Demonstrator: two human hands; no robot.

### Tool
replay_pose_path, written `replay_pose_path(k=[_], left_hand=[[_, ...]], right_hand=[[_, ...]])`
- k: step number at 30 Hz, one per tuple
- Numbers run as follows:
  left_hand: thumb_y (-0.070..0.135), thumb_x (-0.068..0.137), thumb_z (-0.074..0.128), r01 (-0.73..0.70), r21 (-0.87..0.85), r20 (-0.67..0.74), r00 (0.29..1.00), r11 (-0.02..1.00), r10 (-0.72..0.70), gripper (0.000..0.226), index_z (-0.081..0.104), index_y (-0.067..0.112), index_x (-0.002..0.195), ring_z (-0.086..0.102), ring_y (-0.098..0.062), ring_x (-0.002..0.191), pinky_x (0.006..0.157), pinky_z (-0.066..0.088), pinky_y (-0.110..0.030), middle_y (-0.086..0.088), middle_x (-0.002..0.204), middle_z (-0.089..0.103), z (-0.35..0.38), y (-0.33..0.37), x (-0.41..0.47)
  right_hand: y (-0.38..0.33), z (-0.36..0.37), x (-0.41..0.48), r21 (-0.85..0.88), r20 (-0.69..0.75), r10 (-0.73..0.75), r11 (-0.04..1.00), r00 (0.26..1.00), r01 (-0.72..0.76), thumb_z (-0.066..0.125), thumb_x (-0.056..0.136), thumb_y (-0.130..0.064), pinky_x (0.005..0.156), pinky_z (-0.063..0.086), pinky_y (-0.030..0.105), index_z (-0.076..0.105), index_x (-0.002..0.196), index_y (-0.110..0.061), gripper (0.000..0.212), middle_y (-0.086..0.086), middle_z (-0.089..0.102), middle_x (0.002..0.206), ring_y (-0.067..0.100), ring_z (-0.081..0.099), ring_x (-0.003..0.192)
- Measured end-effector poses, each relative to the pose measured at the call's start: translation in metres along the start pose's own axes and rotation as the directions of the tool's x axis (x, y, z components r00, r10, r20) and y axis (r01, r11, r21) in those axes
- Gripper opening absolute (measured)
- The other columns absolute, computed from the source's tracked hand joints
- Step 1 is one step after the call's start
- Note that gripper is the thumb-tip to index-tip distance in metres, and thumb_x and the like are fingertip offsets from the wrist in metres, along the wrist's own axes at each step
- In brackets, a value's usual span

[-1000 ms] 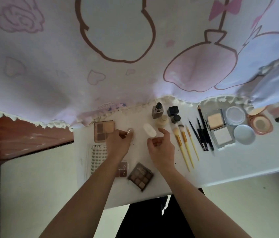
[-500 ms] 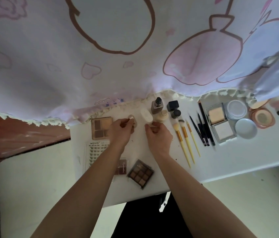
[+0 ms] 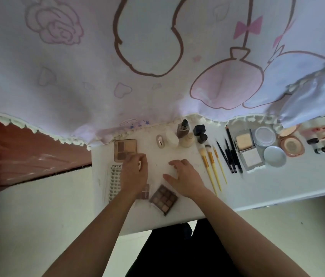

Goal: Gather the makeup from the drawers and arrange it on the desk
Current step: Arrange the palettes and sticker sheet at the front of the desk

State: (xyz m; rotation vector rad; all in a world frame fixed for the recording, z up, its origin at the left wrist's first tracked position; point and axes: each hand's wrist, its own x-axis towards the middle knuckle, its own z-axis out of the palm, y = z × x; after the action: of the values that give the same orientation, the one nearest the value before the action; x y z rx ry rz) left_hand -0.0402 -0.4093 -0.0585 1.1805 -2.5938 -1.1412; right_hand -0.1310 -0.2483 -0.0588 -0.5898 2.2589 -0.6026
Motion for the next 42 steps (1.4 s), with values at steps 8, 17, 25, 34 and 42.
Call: replay_pose_path(k=[8, 17, 25, 34, 42], left_hand=[[0.012, 0.086, 0.049, -0.134, 0.242, 0.107, 0.988, 0.961, 0.111, 0.034, 0.070, 0.010, 0.112, 0.057, -0.030, 0.111, 0.095, 0.049, -0.042, -0.007, 0.122, 0.063, -0.011, -0.048, -0.071], [0.003, 0.090, 0.045, -0.169, 0.379, 0.261, 0.963, 0.910, 0.070, 0.059, 0.044, 0.017, 0.146, 0.028, -0.022, 0.145, 0.115, 0.029, -0.045, 0.003, 0.161, 0.026, -0.018, -0.054, -0.083], [0.014, 0.099, 0.047, -0.048, 0.223, 0.170, 0.985, 0.974, 0.009, 0.040, 0.055, 0.015, 0.137, 0.032, -0.025, 0.142, 0.114, 0.030, -0.041, -0.004, 0.156, 0.036, -0.022, -0.039, -0.082], [0.051, 0.093, 0.057, 0.450, -0.541, 0.427, 0.875, 0.710, -0.229, 0.036, 0.072, 0.022, 0.109, 0.065, -0.018, 0.104, 0.092, 0.050, -0.040, 0.007, 0.106, 0.074, -0.065, 0.046, -0.075], [0.051, 0.086, 0.064, 0.469, -0.669, 0.593, 0.804, 0.576, 0.035, 0.048, 0.072, 0.014, 0.116, 0.058, -0.030, 0.101, 0.089, 0.037, -0.045, -0.016, 0.114, 0.069, -0.088, 0.067, -0.068]], right_hand=[[-0.002, 0.033, -0.049, -0.374, 0.108, -0.098, 0.918, 0.989, 0.132, 0.064, 0.063, -0.078, 0.098, 0.041, 0.040, 0.027, 0.148, -0.023, 0.108, 0.004, 0.037, 0.132, 0.027, 0.040, 0.120], [0.006, 0.041, -0.047, -0.286, 0.051, -0.121, 0.949, 0.991, 0.131, 0.072, 0.073, -0.050, 0.097, 0.044, 0.033, 0.040, 0.140, -0.021, 0.080, 0.003, 0.044, 0.129, 0.024, 0.042, 0.119], [-0.001, 0.004, -0.043, 0.011, -0.091, -0.051, 0.999, 0.995, 0.052, 0.076, 0.069, -0.062, 0.095, 0.048, 0.033, 0.046, 0.137, -0.028, 0.081, -0.008, 0.051, 0.119, 0.014, 0.053, 0.111], [-0.016, -0.027, -0.061, 0.280, -0.168, -0.181, 0.934, 0.969, 0.223, 0.092, 0.057, -0.046, 0.086, 0.049, 0.017, 0.049, 0.130, -0.033, 0.086, -0.020, 0.061, 0.119, -0.005, 0.055, 0.111], [-0.043, -0.056, -0.071, 0.167, -0.120, -0.373, 0.906, 0.920, 0.389, 0.090, 0.053, -0.057, 0.100, 0.043, 0.026, 0.050, 0.132, -0.047, 0.089, -0.025, 0.049, 0.127, 0.001, 0.043, 0.121]])
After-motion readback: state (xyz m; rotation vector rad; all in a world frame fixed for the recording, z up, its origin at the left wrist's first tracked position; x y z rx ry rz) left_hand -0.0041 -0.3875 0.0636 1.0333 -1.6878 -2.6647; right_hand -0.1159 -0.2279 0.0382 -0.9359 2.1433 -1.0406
